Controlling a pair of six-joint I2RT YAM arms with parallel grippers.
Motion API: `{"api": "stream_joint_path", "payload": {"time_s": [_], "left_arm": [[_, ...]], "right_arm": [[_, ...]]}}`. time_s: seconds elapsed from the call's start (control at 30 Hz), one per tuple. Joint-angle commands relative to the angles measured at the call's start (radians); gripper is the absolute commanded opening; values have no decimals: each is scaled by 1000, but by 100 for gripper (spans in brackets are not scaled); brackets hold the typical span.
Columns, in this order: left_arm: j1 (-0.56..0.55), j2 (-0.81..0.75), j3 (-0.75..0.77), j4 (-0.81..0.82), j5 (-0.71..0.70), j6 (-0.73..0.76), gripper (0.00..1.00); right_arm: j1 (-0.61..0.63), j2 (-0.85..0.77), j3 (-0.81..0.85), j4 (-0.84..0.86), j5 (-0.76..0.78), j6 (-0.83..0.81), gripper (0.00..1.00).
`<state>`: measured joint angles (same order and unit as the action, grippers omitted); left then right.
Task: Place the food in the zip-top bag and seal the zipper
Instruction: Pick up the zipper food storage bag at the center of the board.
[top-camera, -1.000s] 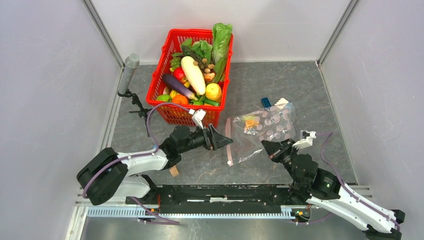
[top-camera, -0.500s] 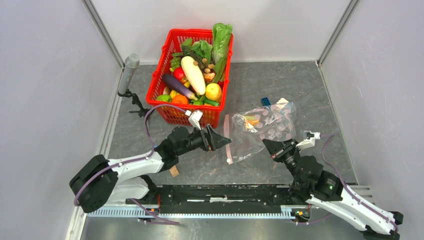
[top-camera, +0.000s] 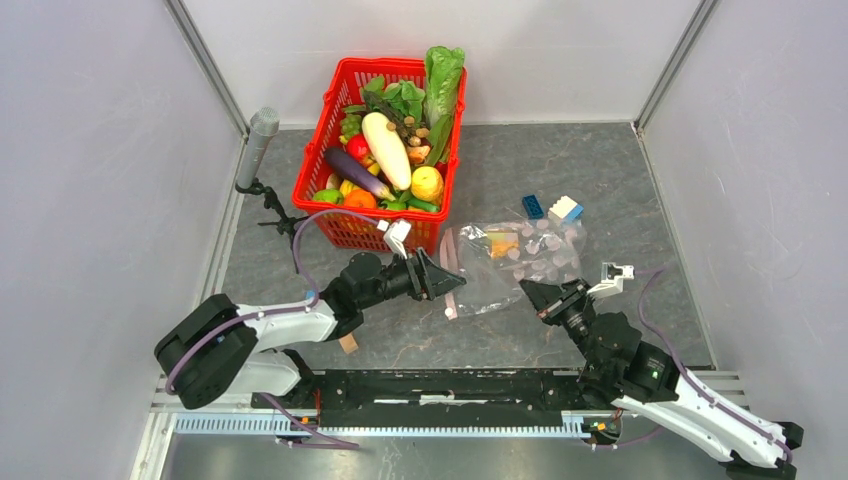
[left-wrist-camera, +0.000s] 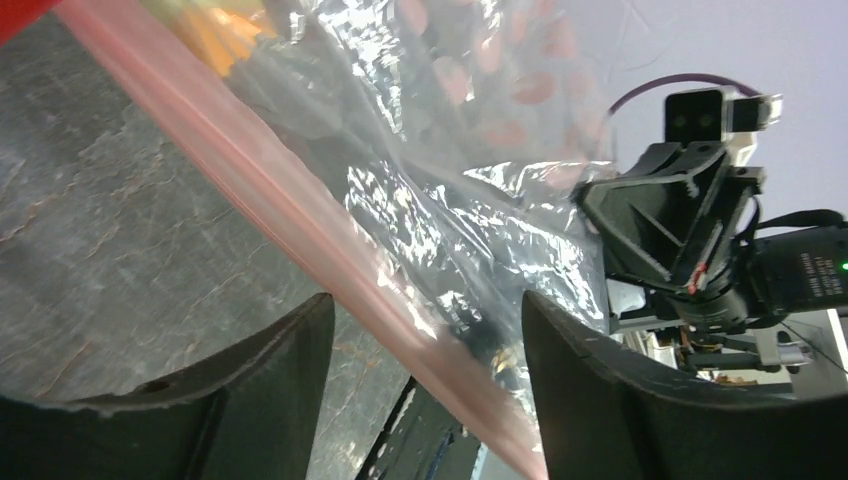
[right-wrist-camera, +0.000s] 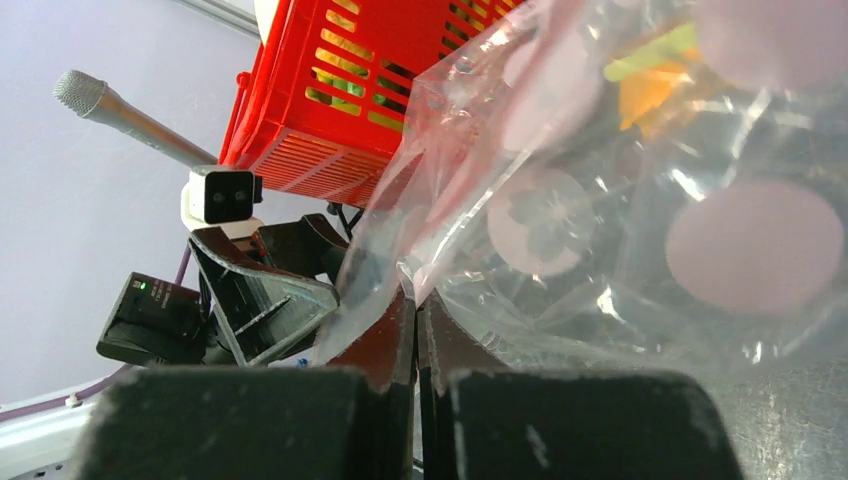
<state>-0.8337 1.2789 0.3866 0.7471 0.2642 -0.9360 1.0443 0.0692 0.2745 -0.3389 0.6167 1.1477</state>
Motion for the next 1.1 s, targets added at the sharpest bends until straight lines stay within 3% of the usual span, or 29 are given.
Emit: {"api": "stream_joint_path", "payload": {"time_s": [0.0, 0.2, 0.37, 0.53, 0.63, 0.67, 0.73, 0.83, 1.07], "left_arm": [[-7, 39, 29, 158, 83, -55, 72], [-7, 25, 29, 155, 83, -53, 61], [-7, -29, 43, 68, 71, 1, 36], [-7, -74, 70, -55, 53, 77, 23], [-7, -95, 81, -124, 40, 129, 13], [-7, -104, 85, -155, 35, 150, 10], [-10, -128, 109, -262, 17, 219, 8], [-17, -178, 134, -408, -34, 322, 8], [-58, -258, 132, -558, -85, 464, 14]], "right_arm": [[0, -2, -28, 53, -18, 12, 0], [0, -3, -34, 29, -8, 15, 0], [0, 12, -41, -21, 0, 5, 0], [0, 92, -34, -23, -34, -75, 2], [0, 189, 35, -52, -50, -166, 18], [0, 216, 65, -65, -58, -207, 30], [0, 274, 141, -100, -83, -301, 47], [1, 314, 256, -202, -66, -381, 62], [0, 361, 373, -224, -96, -497, 74]]}}
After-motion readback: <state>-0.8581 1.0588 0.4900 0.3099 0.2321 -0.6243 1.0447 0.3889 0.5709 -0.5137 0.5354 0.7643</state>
